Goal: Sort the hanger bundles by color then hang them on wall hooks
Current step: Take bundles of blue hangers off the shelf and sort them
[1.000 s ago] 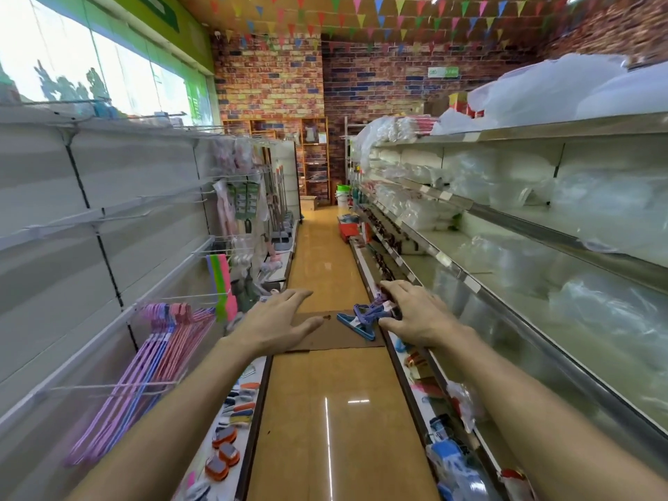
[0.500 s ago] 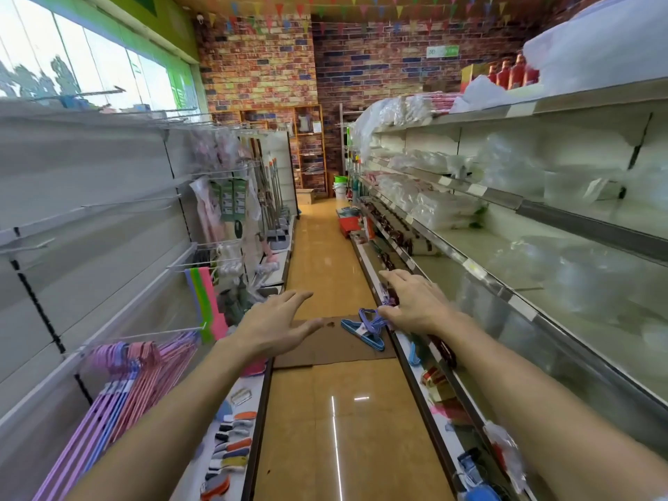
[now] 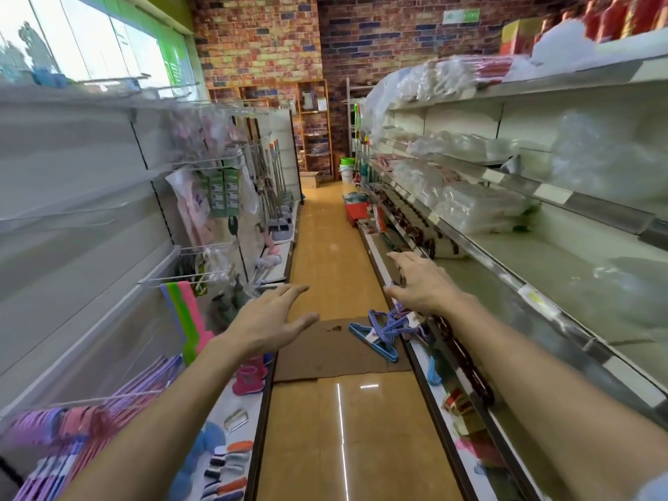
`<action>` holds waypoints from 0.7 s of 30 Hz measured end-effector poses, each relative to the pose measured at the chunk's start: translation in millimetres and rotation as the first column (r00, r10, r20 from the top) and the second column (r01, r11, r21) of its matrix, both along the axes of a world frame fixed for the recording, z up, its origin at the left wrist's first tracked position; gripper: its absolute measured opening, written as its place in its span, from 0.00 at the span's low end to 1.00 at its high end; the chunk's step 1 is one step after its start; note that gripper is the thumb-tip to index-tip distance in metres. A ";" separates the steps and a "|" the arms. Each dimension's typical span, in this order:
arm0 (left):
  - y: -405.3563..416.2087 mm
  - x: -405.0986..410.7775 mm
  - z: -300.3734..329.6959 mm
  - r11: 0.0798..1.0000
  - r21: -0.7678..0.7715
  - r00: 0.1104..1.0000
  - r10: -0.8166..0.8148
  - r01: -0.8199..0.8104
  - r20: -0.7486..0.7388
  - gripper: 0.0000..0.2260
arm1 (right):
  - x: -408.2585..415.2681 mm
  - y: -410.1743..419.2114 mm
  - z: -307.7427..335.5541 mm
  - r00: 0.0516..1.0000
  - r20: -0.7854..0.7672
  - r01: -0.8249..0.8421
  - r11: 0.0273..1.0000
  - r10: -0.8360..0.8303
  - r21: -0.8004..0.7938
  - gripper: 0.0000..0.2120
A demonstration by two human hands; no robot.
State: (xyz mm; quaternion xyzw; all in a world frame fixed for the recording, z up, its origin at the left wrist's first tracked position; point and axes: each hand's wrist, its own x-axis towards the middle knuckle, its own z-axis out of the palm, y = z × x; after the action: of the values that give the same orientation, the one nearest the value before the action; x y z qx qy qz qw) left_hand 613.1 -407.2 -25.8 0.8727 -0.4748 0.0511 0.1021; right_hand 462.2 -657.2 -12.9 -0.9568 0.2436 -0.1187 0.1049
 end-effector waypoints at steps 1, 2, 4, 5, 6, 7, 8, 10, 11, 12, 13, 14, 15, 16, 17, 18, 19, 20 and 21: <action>-11.2 14.4 -2.0 1.000 0.000 1.000 -0.005 0.005 -0.004 0.31 | 13.5 -8.2 -2.9 1.000 -0.003 0.000 1.000 0.000 -0.001 0.35; -23.1 29.6 -4.4 1.000 -0.001 1.000 -0.012 0.012 -0.007 0.31 | 27.6 -17.0 -6.3 1.000 -0.007 -0.002 1.000 0.002 0.000 0.35; -47.4 61.8 -8.5 0.999 -0.007 0.999 -0.033 0.033 -0.013 0.32 | 57.4 -36.1 -13.4 1.000 -0.012 -0.001 1.000 0.001 0.003 0.35; -59.9 79.4 -10.0 0.999 -0.009 0.999 -0.043 0.043 -0.016 0.32 | 73.1 -45.9 -16.7 1.000 -0.015 0.009 1.000 -0.008 0.005 0.34; -72.3 97.9 -11.1 0.999 -0.008 0.999 -0.050 0.050 -0.019 0.32 | 89.1 -55.6 -19.8 1.000 -0.019 0.023 1.000 -0.022 0.008 0.34; -84.7 116.4 -11.3 0.998 -0.007 0.998 -0.057 0.057 -0.024 0.32 | 104.8 -64.9 -22.1 0.999 -0.022 0.036 0.999 -0.036 0.010 0.34; -97.2 135.2 -11.0 0.998 -0.008 0.997 -0.065 0.065 -0.031 0.32 | 120.6 -73.6 -23.9 0.998 -0.027 0.049 0.999 -0.049 0.014 0.35; -122.6 172.3 -8.7 0.996 -0.007 0.995 -0.091 0.091 -0.039 0.31 | 151.5 -90.1 -27.1 0.997 -0.027 0.076 0.997 -0.075 0.029 0.34; -135.0 189.3 -7.1 0.995 -0.007 0.994 -0.104 0.103 -0.042 0.31 | 165.7 -97.6 -28.2 0.996 -0.025 0.088 0.996 -0.087 0.035 0.34; -147.1 205.3 -6.0 0.994 -0.007 0.992 -0.113 0.113 -0.047 0.31 | 179.2 -105.1 -29.7 0.995 -0.022 0.100 0.994 -0.099 0.039 0.33; -158.9 220.1 -5.3 0.992 -0.007 0.991 -0.122 0.122 -0.049 0.30 | 191.6 -113.0 -31.8 0.994 -0.018 0.111 0.993 -0.110 0.045 0.33; -170.5 233.8 -5.3 0.991 -0.005 0.990 -0.130 0.130 -0.051 0.30 | 203.1 -121.0 -33.8 0.993 -0.018 0.120 0.991 -0.119 0.052 0.32; -182.1 246.6 -5.6 0.990 -0.003 0.989 -0.139 0.139 -0.051 0.30 | 214.1 -129.9 -35.8 0.992 -0.021 0.128 0.990 -0.127 0.059 0.32; -193.6 258.7 -7.0 0.989 0.003 0.987 -0.149 0.150 -0.053 0.30 | 224.2 -139.2 -37.6 0.991 -0.025 0.136 0.989 -0.135 0.062 0.32; -204.8 269.6 -9.1 0.987 0.010 0.986 -0.160 0.161 -0.056 0.30 | 233.5 -148.9 -39.3 0.989 -0.028 0.148 0.987 -0.146 0.066 0.32; -216.5 280.1 -11.8 0.985 0.016 0.984 -0.170 0.171 -0.058 0.30 | 242.3 -159.4 -41.4 0.987 -0.025 0.162 0.984 -0.160 0.071 0.32; -228.5 290.7 -14.8 0.984 0.020 0.982 -0.178 0.179 -0.059 0.30 | 251.2 -170.6 -44.1 0.984 -0.020 0.177 0.981 -0.176 0.076 0.32; -241.0 300.7 -17.7 0.983 0.024 0.982 -0.181 0.182 -0.063 0.30 | 259.8 -181.9 -47.1 0.982 -0.018 0.190 0.978 -0.189 0.083 0.32; -254.1 310.3 -20.7 0.982 0.029 0.981 -0.183 0.185 -0.069 0.30 | 268.1 -193.1 -50.3 0.979 -0.019 0.202 0.975 -0.201 0.091 0.32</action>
State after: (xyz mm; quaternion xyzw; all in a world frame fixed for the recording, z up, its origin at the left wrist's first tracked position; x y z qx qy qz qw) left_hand 923.5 -661.4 -46.5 0.8279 -0.5506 0.0044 0.1066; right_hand 730.3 -850.3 -63.2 -0.9220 0.3450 -0.1125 0.1354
